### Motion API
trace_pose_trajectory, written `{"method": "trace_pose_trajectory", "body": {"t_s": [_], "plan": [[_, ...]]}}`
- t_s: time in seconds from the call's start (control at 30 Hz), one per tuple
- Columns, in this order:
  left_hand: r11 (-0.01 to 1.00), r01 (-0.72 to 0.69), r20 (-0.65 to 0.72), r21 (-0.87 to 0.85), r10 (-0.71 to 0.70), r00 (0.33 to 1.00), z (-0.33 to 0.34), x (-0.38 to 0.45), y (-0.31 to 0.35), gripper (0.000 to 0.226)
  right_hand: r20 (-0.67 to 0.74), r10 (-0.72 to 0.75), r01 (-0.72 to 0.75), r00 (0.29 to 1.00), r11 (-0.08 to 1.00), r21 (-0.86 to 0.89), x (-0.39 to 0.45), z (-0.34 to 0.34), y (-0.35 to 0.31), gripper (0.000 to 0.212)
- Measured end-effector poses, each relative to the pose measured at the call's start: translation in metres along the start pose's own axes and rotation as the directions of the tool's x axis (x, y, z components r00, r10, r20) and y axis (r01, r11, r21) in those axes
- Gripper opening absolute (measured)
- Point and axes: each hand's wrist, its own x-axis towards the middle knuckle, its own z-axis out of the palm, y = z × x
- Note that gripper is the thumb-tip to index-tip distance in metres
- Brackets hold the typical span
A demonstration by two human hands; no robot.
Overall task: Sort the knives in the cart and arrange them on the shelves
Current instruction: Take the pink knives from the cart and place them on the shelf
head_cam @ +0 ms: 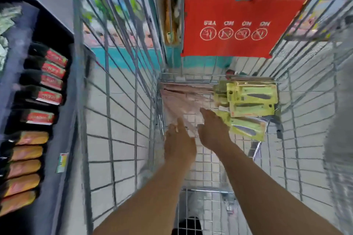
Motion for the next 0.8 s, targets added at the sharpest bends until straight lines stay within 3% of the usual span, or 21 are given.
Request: {"method": "trace_pose_trajectory", "body": {"t_s": [0.2,0.37,0.5,0.6,0.8], "plan": [[1.0,0.01,-0.12,-0.016,-0.012,0.993,0.017,0.036,0.008,0.065,-0.086,-0.089,0.089,0.992,0.996,-0.009,0.039,0.015,0.008,0.059],[0.983,0.116,-0.193,-0.145,-0.143,0.971,0.022,0.05,0.02,0.064,-0.079,-0.149,0.142,0.986,0.986,-0.086,0.064,0.028,0.006,0.055],[0.95,0.129,-0.21,-0.284,-0.193,0.958,0.022,0.054,0.017,0.084,-0.054,-0.173,0.156,0.983,0.959,-0.235,0.077,0.038,0.008,0.058],[0.927,0.187,-0.167,-0.324,-0.25,0.954,0.021,0.054,0.009,0.093,-0.046,-0.171,0.159,0.984,0.968,-0.194,0.078,0.04,0.007,0.048],[0.906,0.25,-0.152,-0.341,-0.315,0.937,0.017,0.046,-0.003,0.057,-0.031,-0.082,0.081,0.996,0.996,-0.023,0.056,0.04,0.002,0.038]]}}
